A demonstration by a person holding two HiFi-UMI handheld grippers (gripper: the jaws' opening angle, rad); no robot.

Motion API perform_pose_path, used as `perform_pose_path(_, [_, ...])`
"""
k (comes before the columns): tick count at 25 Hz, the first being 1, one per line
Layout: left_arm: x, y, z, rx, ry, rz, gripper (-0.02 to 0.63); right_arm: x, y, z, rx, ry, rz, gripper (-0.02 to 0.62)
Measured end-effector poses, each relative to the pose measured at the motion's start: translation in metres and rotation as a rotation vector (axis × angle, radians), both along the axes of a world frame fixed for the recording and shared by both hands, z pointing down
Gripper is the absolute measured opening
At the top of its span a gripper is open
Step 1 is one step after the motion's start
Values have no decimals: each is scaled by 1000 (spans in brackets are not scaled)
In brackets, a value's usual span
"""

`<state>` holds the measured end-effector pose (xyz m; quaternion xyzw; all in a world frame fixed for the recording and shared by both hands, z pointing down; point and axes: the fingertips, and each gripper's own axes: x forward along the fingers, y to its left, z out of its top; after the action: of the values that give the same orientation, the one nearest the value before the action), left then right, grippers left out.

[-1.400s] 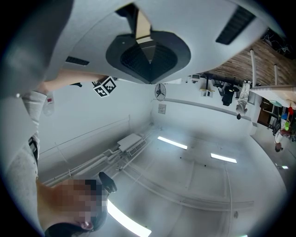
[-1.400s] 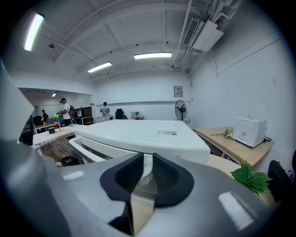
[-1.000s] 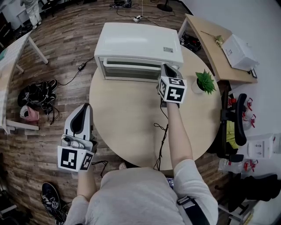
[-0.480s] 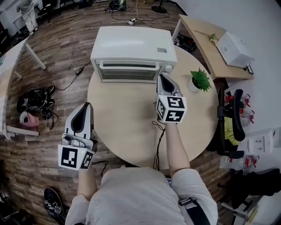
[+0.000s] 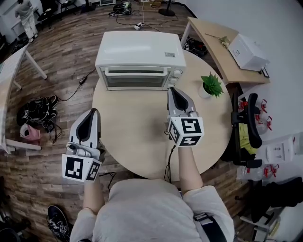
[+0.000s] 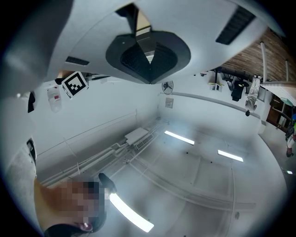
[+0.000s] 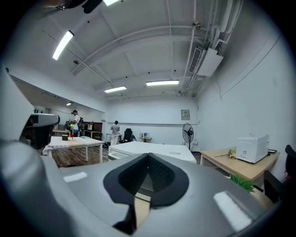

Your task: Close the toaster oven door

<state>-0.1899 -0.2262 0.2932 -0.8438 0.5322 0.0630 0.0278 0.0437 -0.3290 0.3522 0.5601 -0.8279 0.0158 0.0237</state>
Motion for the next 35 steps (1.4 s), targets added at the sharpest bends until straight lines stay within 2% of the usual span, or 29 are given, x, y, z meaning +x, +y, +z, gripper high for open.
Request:
perform_pose_path(18, [-4,13,-16,47,10,1,8,0,65,-47,124,-16,4,11])
perform_pose_path(35, [-8,26,-25,72,23,-1,7,1,107,-67,193,-17,11,11])
